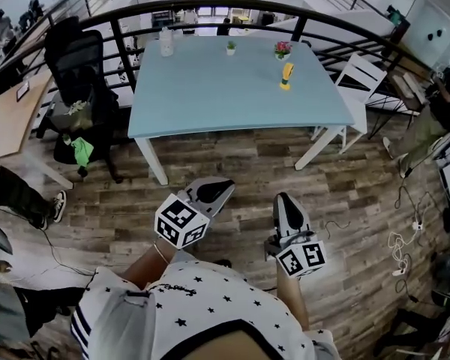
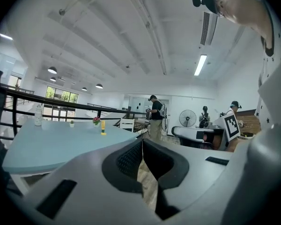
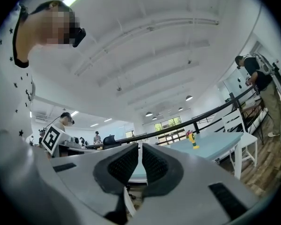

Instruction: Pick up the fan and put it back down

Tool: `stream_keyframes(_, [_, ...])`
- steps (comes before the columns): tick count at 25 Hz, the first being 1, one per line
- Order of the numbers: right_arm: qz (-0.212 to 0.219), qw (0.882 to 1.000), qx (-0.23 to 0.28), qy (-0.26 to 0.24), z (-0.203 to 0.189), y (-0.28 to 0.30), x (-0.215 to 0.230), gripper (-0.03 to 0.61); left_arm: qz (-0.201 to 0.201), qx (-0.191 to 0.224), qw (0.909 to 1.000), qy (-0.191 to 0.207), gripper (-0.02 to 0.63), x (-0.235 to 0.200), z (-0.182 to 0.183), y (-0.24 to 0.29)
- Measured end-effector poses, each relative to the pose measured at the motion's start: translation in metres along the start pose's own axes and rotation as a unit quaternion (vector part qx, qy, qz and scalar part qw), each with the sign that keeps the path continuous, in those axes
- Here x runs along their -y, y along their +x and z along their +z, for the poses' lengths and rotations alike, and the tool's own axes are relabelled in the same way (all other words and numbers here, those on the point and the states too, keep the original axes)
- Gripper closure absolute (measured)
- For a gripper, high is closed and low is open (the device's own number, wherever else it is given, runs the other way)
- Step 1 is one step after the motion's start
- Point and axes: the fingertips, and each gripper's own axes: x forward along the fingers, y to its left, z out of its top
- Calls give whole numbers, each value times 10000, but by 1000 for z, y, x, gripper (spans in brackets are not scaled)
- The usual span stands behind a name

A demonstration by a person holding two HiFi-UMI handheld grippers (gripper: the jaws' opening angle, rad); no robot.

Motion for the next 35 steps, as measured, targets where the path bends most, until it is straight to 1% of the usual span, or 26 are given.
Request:
stream_keyframes(3, [29,10000,-15,-34,2,-12,6,570,-27,23,10000,-31,584,15,-1,8])
stream_keyframes(6, [25,10000,1,-33,4,-16,13,565,-50,-36,10000,43,584,23,-1,13])
stream_keyframes(10, [-95,9999,80,-3,7,-26,21,558,-141,-173,9997,78,584,30,-5,24])
stream_keyframes(15, [-351,9994,22,77,5,-39,34,554,-449,-199,9987,110,584,43,-1,46])
stream_keyframes(20, [-621,9981,-12,-8,8,-41,59,546,-767,-171,9968,168,584,46,4,79])
stream_keyframes(26, [-715,9974,-113,-37,7,-20,89,541,-878,-133,9959,143,584,27,9,112])
stream_keyframes(31, [-745,9970,-196,-61,10,8,115,535,-827,-181,9964,74,584,0,13,143])
stream_keyframes(35, [-734,9970,-224,-81,15,33,134,531,-827,-138,9964,141,584,-21,24,168])
